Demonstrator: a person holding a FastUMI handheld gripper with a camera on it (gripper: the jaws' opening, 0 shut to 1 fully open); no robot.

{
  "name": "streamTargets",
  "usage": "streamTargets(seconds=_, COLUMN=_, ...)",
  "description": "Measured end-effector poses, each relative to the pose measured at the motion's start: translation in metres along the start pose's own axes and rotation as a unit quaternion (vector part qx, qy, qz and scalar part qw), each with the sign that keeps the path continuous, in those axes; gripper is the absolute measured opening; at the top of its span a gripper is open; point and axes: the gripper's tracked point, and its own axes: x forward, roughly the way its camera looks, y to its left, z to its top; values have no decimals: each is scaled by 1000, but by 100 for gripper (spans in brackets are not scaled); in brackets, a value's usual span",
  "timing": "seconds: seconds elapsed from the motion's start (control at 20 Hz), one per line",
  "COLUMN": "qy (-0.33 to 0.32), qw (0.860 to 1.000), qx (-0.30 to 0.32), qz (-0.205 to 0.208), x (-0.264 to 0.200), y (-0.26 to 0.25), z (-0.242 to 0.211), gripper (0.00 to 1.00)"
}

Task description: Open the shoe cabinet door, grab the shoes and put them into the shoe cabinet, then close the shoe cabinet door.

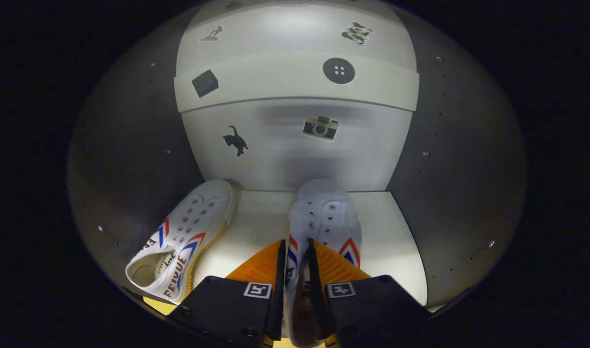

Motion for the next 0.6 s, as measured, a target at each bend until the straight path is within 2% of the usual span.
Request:
streamTargets(seconds=0.1, qy=-16, qw=1000, qx=2, qz=16, x=-19, y=6, z=4, gripper=51)
streamTargets(seconds=0.3, qy=-64, qw=997, qx=-40, qz=-7, x=-72, y=0, z=1, gripper=99)
streamTargets(seconds=0.45, qy=-114, qw=992, qx=-61, qz=-7, x=-133, y=11, z=-10, gripper=98)
streamTargets(seconds=0.6, qy=-148, qw=987, qx=-60, qz=10, x=-195, y=30, z=-35, gripper=98)
